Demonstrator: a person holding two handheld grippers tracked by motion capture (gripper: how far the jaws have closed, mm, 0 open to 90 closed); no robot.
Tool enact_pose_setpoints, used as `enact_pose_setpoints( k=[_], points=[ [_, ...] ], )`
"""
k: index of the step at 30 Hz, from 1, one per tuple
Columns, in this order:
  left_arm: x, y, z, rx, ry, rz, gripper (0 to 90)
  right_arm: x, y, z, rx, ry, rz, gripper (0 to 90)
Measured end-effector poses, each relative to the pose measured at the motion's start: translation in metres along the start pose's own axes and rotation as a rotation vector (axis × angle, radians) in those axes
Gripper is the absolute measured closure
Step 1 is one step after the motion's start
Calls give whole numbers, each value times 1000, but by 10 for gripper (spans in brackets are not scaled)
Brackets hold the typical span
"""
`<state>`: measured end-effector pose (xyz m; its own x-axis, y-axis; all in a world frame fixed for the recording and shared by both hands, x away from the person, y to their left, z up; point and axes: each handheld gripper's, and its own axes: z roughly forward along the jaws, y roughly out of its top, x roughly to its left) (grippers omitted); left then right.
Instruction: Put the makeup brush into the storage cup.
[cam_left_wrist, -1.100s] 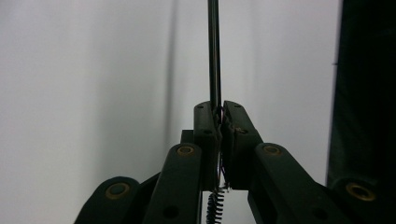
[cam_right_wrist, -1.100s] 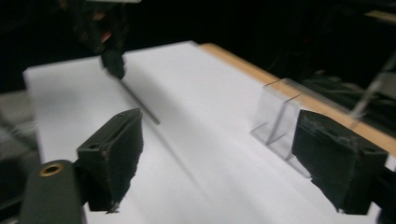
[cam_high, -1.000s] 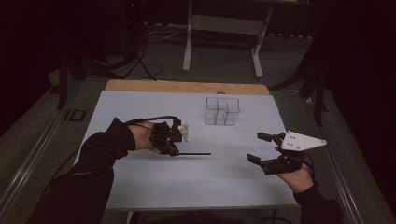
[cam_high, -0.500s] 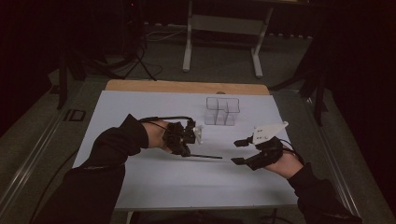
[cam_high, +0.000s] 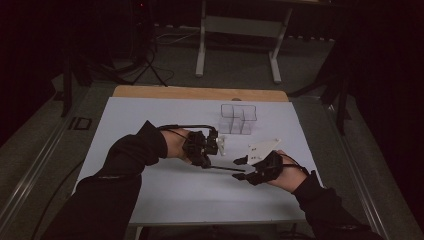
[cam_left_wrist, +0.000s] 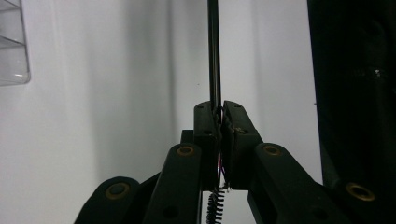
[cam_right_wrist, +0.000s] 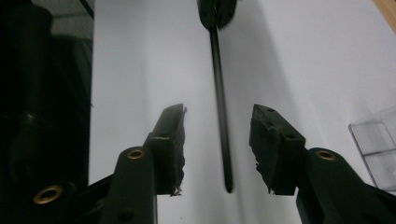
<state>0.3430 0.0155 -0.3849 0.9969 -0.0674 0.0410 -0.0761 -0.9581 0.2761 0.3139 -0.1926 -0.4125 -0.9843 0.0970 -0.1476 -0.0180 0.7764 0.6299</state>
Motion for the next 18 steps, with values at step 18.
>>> enact_pose_setpoints(
  k=[18],
  points=[
    [-1,3,5,-9,-14,18,858,2,-10,17,164,15,-11,857]
  ],
)
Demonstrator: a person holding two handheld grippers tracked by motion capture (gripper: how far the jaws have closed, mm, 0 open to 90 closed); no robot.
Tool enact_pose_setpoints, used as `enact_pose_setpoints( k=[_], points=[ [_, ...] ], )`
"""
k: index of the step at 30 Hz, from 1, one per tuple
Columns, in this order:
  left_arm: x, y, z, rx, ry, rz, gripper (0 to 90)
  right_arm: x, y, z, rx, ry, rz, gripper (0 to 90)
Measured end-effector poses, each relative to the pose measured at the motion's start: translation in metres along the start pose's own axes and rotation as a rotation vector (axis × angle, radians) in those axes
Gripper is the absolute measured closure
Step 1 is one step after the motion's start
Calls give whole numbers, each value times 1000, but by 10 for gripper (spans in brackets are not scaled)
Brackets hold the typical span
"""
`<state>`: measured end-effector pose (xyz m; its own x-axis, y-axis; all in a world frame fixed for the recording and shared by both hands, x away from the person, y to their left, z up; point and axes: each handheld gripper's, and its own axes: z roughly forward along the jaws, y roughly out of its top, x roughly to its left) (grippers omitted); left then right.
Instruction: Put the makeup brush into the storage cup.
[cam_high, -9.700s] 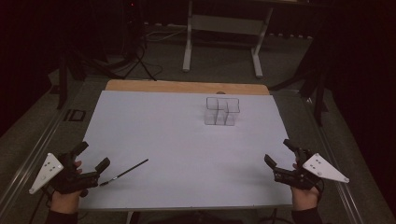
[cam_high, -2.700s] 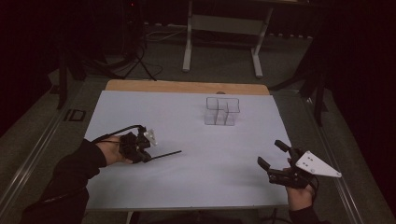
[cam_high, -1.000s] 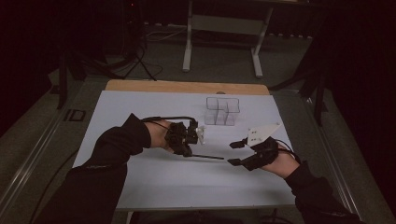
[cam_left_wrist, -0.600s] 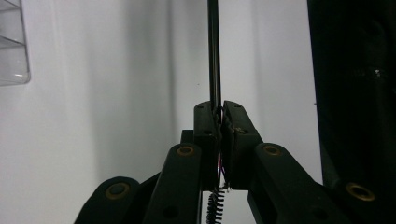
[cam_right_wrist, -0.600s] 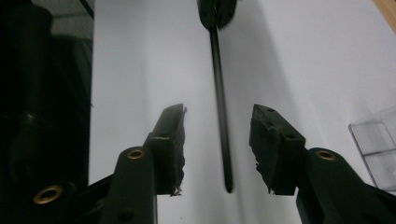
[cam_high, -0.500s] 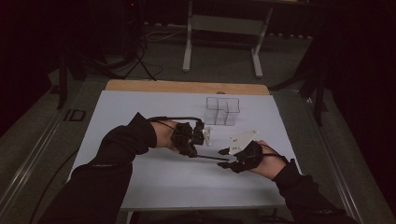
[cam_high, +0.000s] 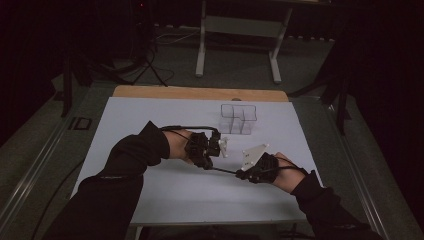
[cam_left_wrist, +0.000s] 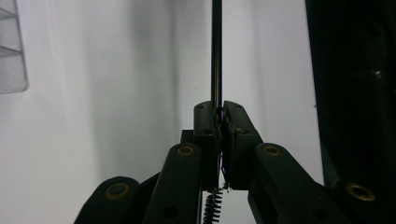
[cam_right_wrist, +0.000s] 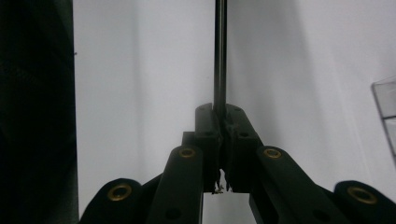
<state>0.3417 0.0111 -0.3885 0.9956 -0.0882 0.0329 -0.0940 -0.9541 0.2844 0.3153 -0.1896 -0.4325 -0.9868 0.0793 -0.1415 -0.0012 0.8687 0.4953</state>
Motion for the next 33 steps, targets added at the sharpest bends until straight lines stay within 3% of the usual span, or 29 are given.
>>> enact_pose_setpoints(
  k=[4,5,6,8,10,12,15,18,22,27,33],
  points=[
    [1,-3,4,-34,-26,4,847,2,-3,1,6,8,-10,859],
    [0,-4,4,-67,-8,22,829,2,-4,1,6,8,-11,859],
    [0,-4,4,-67,-8,22,806,2,-4,1,6,8,-11,859],
    [0,-7,1,-125,6,6,774,4,-6,1,-3,2,-12,859],
    [1,-8,0,-141,16,1,765,4,-7,0,-10,2,-7,859],
    [1,-10,-3,-176,24,-15,719,5,-9,1,-20,-2,1,859],
    [0,-16,-6,-236,37,-55,699,4,-12,0,-35,-11,13,859],
    [-1,-22,-8,-271,55,-68,697,4,-15,-2,-47,-27,22,859],
    [-1,-37,-15,-364,69,-116,696,5,-19,-5,-60,-38,27,859],
    [-3,-59,-19,-442,81,-168,643,6,-25,-7,-72,-40,36,860],
    [-6,-89,-23,-519,144,-260,474,4,-32,-10,-107,-49,69,859]
  ],
)
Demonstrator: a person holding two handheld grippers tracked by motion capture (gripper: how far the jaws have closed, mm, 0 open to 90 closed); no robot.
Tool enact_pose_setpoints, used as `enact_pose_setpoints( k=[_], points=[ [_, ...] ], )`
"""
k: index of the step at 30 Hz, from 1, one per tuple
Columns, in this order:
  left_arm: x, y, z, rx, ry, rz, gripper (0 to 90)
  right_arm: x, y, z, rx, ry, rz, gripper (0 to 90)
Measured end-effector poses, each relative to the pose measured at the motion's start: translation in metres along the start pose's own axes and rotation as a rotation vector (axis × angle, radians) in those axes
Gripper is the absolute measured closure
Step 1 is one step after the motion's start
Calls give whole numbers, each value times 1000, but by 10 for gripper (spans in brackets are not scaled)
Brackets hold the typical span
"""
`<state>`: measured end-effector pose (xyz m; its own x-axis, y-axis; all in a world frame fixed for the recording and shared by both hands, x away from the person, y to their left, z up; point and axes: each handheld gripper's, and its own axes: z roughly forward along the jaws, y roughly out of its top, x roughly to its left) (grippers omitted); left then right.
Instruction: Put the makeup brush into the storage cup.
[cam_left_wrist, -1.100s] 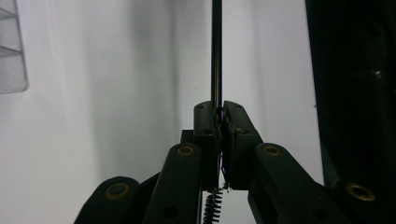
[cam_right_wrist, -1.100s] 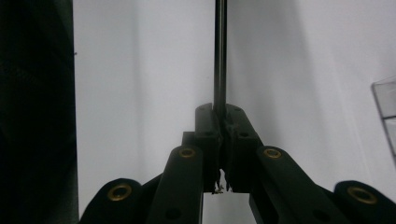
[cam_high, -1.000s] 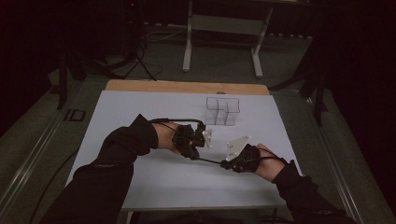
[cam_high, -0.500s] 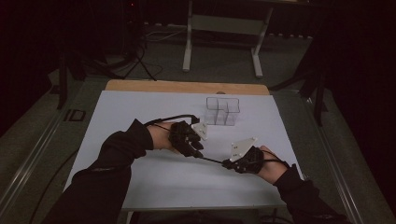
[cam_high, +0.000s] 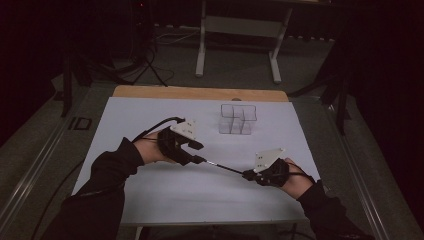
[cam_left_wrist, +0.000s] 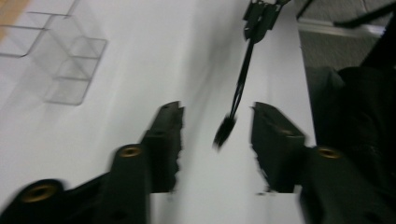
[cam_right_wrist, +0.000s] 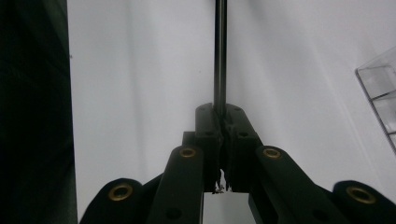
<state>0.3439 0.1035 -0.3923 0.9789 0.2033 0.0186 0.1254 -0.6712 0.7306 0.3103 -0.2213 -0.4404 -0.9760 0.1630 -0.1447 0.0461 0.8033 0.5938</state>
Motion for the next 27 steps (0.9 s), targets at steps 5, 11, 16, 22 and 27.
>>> enact_pose_setpoints(
  k=[5,11,16,22,27],
  points=[
    [8,-19,-15,-103,-8,-99,341,-2,-3,-4,-29,-12,15,859],
    [10,-40,-13,-192,-22,-169,341,-4,-8,-8,-86,-34,59,859],
    [10,-50,-6,-241,-20,-207,356,-5,-9,-9,-116,-44,74,859],
    [8,-61,17,-310,-38,-249,398,-2,-8,-9,-161,-73,72,859],
    [3,-58,27,-341,-44,-241,399,0,-8,-11,-210,-112,71,858]
  ],
)
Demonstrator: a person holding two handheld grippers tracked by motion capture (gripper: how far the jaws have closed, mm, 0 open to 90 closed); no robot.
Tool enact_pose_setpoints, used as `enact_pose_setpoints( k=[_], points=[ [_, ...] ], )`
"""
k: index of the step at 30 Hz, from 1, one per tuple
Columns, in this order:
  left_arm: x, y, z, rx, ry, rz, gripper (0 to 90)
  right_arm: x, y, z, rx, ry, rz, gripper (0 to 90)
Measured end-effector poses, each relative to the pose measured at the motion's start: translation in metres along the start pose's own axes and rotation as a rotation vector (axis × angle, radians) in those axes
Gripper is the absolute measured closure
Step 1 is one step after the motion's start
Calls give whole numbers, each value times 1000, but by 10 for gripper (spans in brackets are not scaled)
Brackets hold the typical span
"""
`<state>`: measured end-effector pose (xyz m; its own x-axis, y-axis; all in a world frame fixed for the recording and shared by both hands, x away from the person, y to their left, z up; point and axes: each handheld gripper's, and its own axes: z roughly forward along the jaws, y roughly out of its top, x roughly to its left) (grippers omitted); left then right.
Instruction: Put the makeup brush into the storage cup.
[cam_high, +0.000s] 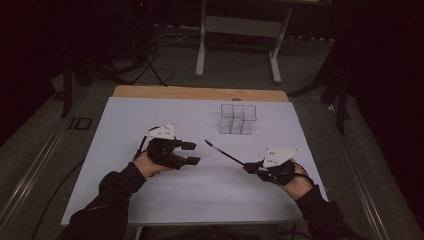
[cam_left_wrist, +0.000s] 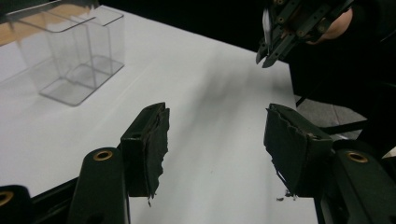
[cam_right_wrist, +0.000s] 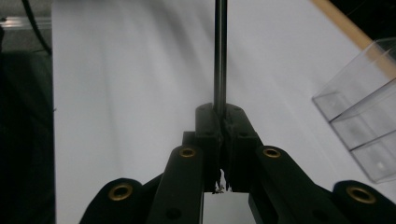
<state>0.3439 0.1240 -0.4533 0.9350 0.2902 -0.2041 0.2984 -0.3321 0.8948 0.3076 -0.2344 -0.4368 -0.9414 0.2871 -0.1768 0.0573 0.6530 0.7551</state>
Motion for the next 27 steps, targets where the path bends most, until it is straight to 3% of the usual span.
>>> enact_pose_setpoints(
  k=[7,8,11,14,20,26,27],
  points=[
    [-9,5,12,-53,-23,5,398,2,-1,1,-67,-28,8,858],
    [-10,7,14,-88,-23,-1,398,3,-1,2,-74,-27,12,859],
    [-12,11,16,-131,-26,-5,408,4,-1,4,-99,-31,25,858],
    [-14,15,20,-138,-35,-10,422,4,0,4,-106,-33,27,859],
    [-18,21,28,-175,-62,-36,495,5,3,5,-143,-48,23,858],
    [-17,24,28,-216,-59,-56,553,6,3,7,-154,-50,24,858],
    [-16,27,26,-249,-53,-66,591,6,3,8,-154,-46,22,858]
  ],
)
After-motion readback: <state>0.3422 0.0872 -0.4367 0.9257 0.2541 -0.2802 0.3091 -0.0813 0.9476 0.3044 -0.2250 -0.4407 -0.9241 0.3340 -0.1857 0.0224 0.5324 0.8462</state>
